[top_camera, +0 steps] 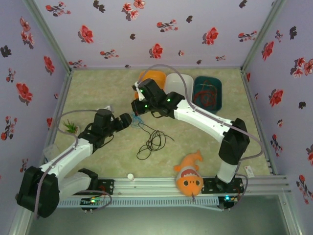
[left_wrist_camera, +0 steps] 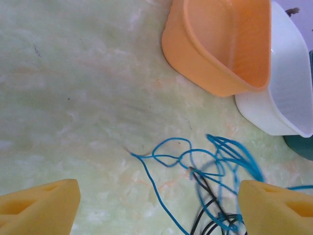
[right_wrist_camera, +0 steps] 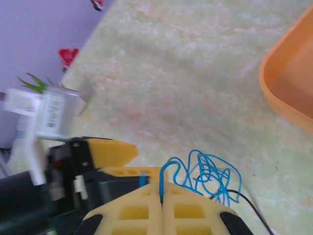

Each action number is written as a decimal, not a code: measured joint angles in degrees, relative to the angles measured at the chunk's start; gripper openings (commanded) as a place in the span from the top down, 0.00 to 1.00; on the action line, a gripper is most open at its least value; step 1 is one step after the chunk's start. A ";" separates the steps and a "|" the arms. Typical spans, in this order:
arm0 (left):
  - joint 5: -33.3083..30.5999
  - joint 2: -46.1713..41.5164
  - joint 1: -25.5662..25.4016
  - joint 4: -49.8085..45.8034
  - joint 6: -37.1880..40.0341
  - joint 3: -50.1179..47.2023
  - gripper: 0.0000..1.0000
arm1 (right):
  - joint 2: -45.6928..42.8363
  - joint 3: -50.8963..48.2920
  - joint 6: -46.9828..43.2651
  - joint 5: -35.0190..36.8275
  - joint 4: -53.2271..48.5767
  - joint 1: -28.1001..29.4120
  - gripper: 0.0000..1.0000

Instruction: Untangle the cables

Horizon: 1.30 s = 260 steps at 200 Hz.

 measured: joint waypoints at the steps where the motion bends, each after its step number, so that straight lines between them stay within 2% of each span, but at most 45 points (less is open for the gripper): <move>1: 0.00 0.11 0.00 0.04 0.00 0.02 0.18 | -0.07 -0.02 0.00 -0.09 0.07 0.00 1.00; 60: 1.53 6.27 -0.11 3.85 0.17 0.94 0.30 | -3.15 -0.70 1.05 -3.58 3.21 0.00 1.00; 88: 2.23 9.73 -0.42 6.93 0.15 1.40 0.43 | -3.17 -0.72 1.46 -5.88 3.58 0.00 1.00; 115: 3.08 12.87 -0.70 10.80 -0.11 1.97 0.49 | -3.45 -0.70 1.46 -7.89 3.34 0.00 1.00; 136: 4.04 14.99 -0.83 14.25 -0.55 2.56 0.60 | -4.50 -0.66 1.03 -8.35 1.84 -0.02 1.00; 172: 6.05 17.05 -1.55 20.61 -2.12 3.26 0.78 | -6.40 2.47 -1.90 -6.23 -4.85 -0.07 1.00; 213: 7.23 17.53 -2.05 23.54 -3.30 3.48 0.95 | -11.96 4.59 -6.19 1.40 -9.29 -0.02 1.00; 238: 7.52 16.74 -2.40 25.16 -3.37 4.15 0.94 | -14.95 4.59 -8.02 7.08 -12.26 -0.04 1.00; 250: 7.52 16.33 -2.40 25.24 -3.37 4.20 0.89 | -15.47 4.59 -8.81 9.42 -12.79 -0.02 1.00; 260: 7.43 16.06 -2.40 24.96 -3.34 4.20 0.78 | -15.67 4.59 -9.31 10.88 -12.98 0.00 1.00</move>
